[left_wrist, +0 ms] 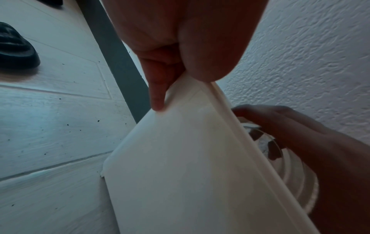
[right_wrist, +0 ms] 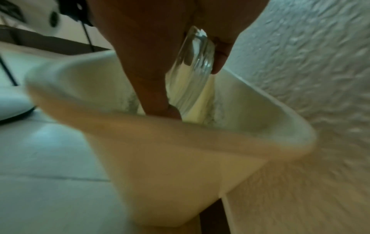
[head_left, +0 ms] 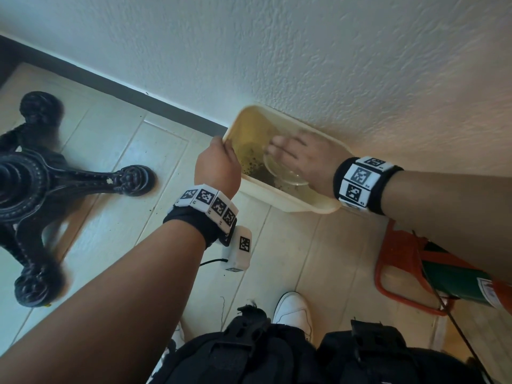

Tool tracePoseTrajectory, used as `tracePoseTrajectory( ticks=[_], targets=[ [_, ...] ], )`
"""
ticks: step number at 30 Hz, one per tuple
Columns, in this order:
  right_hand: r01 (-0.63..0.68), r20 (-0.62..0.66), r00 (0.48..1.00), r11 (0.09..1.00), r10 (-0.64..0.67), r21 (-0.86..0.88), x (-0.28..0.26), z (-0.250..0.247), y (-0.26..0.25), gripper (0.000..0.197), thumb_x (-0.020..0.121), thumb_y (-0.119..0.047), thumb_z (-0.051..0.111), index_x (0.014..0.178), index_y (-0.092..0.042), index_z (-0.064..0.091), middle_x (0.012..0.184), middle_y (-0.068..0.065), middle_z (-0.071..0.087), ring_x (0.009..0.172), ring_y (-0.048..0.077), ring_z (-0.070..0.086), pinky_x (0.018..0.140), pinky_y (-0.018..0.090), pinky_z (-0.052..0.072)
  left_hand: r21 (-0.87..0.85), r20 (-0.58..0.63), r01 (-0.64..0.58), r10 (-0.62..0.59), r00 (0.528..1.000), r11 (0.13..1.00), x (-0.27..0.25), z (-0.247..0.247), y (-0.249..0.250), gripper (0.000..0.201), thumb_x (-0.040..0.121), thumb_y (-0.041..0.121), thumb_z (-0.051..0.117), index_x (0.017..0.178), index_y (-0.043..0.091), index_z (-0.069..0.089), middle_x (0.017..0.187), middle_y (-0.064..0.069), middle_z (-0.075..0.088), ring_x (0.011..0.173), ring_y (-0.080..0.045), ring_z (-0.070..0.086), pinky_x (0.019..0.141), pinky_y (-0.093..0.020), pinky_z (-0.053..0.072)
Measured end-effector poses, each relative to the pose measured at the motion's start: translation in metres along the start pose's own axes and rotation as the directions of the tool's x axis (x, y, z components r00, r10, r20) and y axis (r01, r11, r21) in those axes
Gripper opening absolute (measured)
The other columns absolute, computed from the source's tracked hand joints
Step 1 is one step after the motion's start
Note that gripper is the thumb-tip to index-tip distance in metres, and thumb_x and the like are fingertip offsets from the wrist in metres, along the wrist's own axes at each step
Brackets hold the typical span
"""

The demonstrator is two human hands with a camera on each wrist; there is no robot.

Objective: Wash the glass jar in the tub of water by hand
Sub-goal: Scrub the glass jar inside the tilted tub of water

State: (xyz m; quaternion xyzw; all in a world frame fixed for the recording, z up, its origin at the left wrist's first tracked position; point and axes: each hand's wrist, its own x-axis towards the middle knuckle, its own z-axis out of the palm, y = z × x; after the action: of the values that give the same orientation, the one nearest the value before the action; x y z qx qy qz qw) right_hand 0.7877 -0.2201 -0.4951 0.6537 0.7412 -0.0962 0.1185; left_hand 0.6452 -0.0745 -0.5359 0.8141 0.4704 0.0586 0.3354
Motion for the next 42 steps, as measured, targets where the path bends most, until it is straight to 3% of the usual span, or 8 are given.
tracePoseTrajectory(
  ticks=[3,14,18,23,27,31,36,42],
  targets=[
    [0.062,-0.069,0.996,0.998,-0.063,-0.017,0.003,0.005,-0.009,0.079,0.098,-0.005,-0.007,0.118,0.005,0.069,0.115,0.022,0.070,0.097,0.037,0.064,0.083,0.043,0.053,0.004,-0.006,0.005,-0.005,1.000,1.000,-0.002,0.000,0.001,0.025,0.105,0.026,0.033,0.087,0.013,0.043,0.062,0.005,0.042,0.051,-0.009,0.038,0.049,-0.025,0.023],
    [-0.065,0.078,0.995,0.998,0.064,0.015,0.000,-0.013,0.001,0.065,0.081,-0.011,0.046,0.144,0.004,0.041,0.142,0.027,0.048,0.114,0.047,0.054,0.096,0.056,0.048,0.000,-0.022,0.006,-0.006,1.000,1.000,-0.004,0.001,0.003,0.025,0.105,0.026,0.032,0.086,0.013,0.042,0.067,0.002,0.045,0.059,-0.019,0.041,0.054,-0.029,0.023],
    [0.040,0.071,0.996,0.996,-0.046,0.083,0.003,-0.001,-0.013,0.060,0.093,-0.003,0.013,0.122,0.009,0.064,0.120,0.026,0.067,0.106,0.037,0.054,0.091,0.047,0.047,-0.004,-0.026,0.003,-0.003,1.000,1.000,-0.004,0.002,0.003,0.026,0.104,0.025,0.033,0.085,0.012,0.042,0.064,0.003,0.044,0.061,-0.021,0.042,0.056,-0.029,0.025],
    [-0.197,0.153,0.971,0.977,0.184,0.077,-0.002,-0.007,0.004,0.084,0.074,-0.013,0.058,0.152,-0.004,0.027,0.153,0.022,0.035,0.126,0.045,0.044,0.105,0.056,0.041,-0.010,-0.022,0.015,-0.015,1.000,1.000,-0.004,0.005,0.001,0.026,0.104,0.026,0.032,0.085,0.013,0.042,0.061,0.007,0.041,0.052,-0.010,0.038,0.048,-0.024,0.023],
    [-0.028,0.113,0.994,0.987,0.010,0.156,-0.002,0.007,-0.010,0.064,0.090,-0.008,0.011,0.133,0.007,0.055,0.132,0.028,0.059,0.104,0.048,0.062,0.087,0.054,0.054,-0.006,-0.019,0.012,-0.012,1.000,1.000,-0.004,0.005,0.000,0.027,0.104,0.027,0.032,0.084,0.012,0.042,0.060,0.008,0.040,0.051,-0.006,0.037,0.046,-0.022,0.021],
    [-0.164,0.043,0.986,0.975,0.160,0.150,-0.003,0.003,0.007,0.076,0.077,-0.015,0.052,0.150,-0.003,0.034,0.150,0.023,0.040,0.125,0.044,0.046,0.101,0.055,0.043,0.001,-0.016,0.014,-0.014,1.000,1.000,-0.004,0.005,0.002,0.026,0.105,0.027,0.032,0.086,0.012,0.042,0.062,0.004,0.043,0.052,-0.011,0.040,0.046,-0.022,0.021],
    [-0.333,-0.023,0.929,0.858,0.370,0.390,-0.004,-0.009,0.009,0.087,0.068,-0.043,0.051,0.146,-0.007,0.038,0.145,0.017,0.041,0.124,0.036,0.044,0.106,0.046,0.036,-0.010,-0.018,0.003,-0.003,1.000,1.000,-0.005,0.005,0.001,0.028,0.104,0.029,0.032,0.085,0.012,0.043,0.067,0.000,0.048,0.061,-0.024,0.046,0.054,-0.031,0.026],
    [-0.435,-0.020,0.866,0.774,0.499,0.461,-0.015,-0.003,0.004,0.117,0.046,-0.026,0.090,0.147,-0.019,0.032,0.147,0.007,0.038,0.124,0.027,0.042,0.101,0.033,0.037,-0.052,0.053,0.009,-0.006,0.999,0.999,-0.008,-0.004,0.001,0.033,0.104,0.035,0.030,0.087,0.014,0.049,0.067,0.004,0.052,0.066,-0.022,0.052,0.052,-0.029,0.030]
  ],
)
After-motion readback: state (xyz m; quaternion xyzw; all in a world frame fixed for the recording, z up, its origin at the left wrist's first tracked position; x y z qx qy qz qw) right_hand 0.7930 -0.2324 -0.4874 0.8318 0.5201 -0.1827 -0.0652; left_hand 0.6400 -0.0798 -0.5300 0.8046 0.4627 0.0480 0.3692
